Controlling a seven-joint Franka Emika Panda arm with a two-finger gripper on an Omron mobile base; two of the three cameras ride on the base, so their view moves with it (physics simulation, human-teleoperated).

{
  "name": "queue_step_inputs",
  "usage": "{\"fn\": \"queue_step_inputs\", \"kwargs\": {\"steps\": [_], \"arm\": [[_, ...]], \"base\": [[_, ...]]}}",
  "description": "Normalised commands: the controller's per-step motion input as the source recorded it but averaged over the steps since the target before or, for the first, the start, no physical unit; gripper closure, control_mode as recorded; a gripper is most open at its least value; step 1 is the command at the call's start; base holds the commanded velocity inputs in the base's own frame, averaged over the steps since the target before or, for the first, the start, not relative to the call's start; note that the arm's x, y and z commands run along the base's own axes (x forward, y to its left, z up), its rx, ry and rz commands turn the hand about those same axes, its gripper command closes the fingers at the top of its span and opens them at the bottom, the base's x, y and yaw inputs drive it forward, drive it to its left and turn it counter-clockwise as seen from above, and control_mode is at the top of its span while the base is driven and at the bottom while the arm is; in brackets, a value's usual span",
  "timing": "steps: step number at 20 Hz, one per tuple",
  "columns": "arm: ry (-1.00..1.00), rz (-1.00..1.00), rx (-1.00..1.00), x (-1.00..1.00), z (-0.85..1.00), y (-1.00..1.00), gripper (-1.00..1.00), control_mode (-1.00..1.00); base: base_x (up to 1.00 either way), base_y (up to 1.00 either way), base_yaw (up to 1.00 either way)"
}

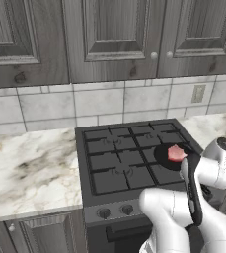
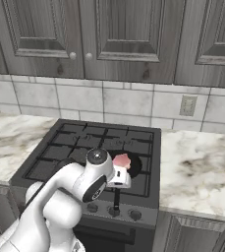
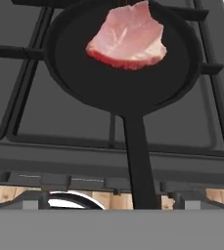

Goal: Pick up the pan with the steak in it and place it on the dining table. Then place the steak on the plate.

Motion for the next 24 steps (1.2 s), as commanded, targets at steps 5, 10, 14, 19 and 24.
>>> {"fn": "queue_step_inputs", "kwargs": {"steps": [5, 10, 14, 19, 24], "arm": [[0.00, 0.00, 0.00, 0.15, -0.47, -0.10, -1.00, -1.00], [0.00, 0.01, 0.00, 0.34, -0.19, -0.39, -1.00, -1.00], [0.00, 0.00, 0.00, 0.00, 0.00, 0.00, -1.00, -1.00], [0.00, 0.00, 0.00, 0.07, -0.10, 0.01, -1.00, -1.00], [0.01, 0.00, 0.00, 0.02, -0.21, 0.19, -1.00, -1.00]], "base": [[0.00, 0.00, 0.00], [0.00, 0.00, 0.00], [0.00, 0.00, 0.00], [0.00, 0.00, 0.00], [0.00, 0.00, 0.00]]}}
